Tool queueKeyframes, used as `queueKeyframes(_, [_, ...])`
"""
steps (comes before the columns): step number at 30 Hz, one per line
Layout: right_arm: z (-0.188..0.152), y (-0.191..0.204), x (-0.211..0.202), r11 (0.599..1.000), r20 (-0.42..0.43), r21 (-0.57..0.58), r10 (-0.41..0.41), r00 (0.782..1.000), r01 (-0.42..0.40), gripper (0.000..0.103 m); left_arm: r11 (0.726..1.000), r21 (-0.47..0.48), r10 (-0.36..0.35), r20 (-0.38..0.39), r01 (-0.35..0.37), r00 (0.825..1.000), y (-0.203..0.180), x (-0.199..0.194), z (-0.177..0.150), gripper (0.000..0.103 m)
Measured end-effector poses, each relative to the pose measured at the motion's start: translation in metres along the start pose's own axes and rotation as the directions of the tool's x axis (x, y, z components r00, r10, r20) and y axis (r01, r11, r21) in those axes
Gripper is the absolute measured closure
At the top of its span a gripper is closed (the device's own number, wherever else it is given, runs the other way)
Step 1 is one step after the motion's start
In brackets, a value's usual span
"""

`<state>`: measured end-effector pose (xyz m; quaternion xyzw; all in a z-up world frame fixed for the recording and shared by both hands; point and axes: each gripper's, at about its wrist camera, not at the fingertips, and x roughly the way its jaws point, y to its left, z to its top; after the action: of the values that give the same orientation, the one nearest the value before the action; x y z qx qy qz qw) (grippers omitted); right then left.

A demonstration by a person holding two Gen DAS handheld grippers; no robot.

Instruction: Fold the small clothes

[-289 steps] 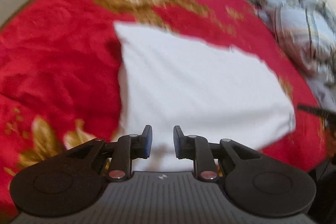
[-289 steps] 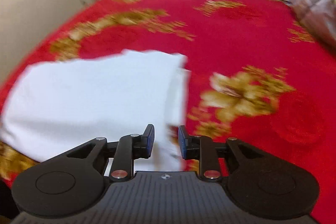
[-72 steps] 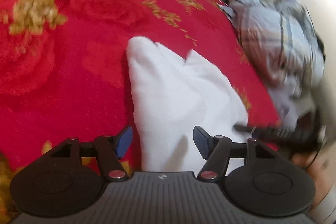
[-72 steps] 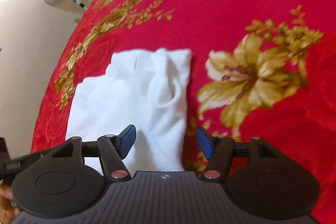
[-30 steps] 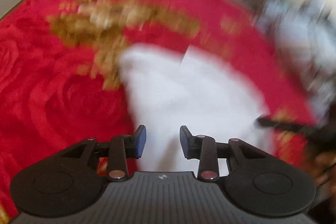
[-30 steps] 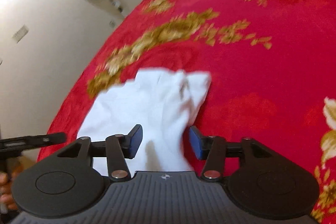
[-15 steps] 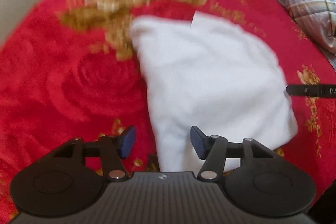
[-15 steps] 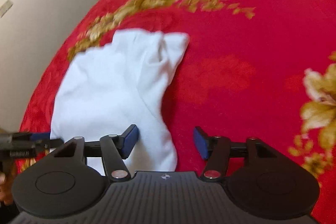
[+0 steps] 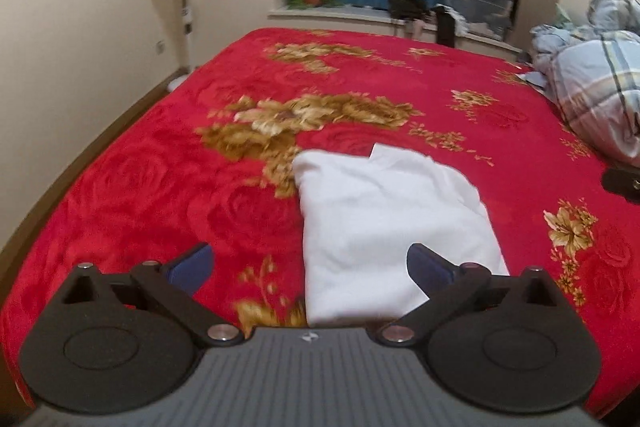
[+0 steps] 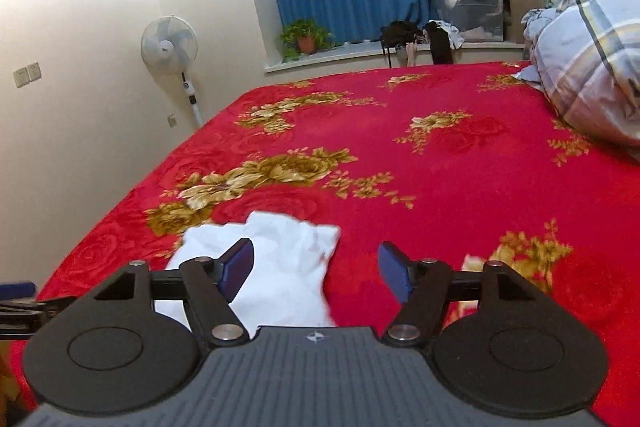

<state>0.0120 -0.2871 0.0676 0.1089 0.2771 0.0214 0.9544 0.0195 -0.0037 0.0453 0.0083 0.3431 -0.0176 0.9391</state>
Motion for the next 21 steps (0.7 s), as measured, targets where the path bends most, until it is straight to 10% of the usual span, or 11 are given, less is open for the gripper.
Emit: queueKeyframes(21, [-0.079,0.043,0.033,0.995,-0.178,-0.099,0.002,0.984,-0.020,0.030,0.997,0.042,-0.056,-0.138,0.063,0.989,-0.031,0.057,-0.043,0.000])
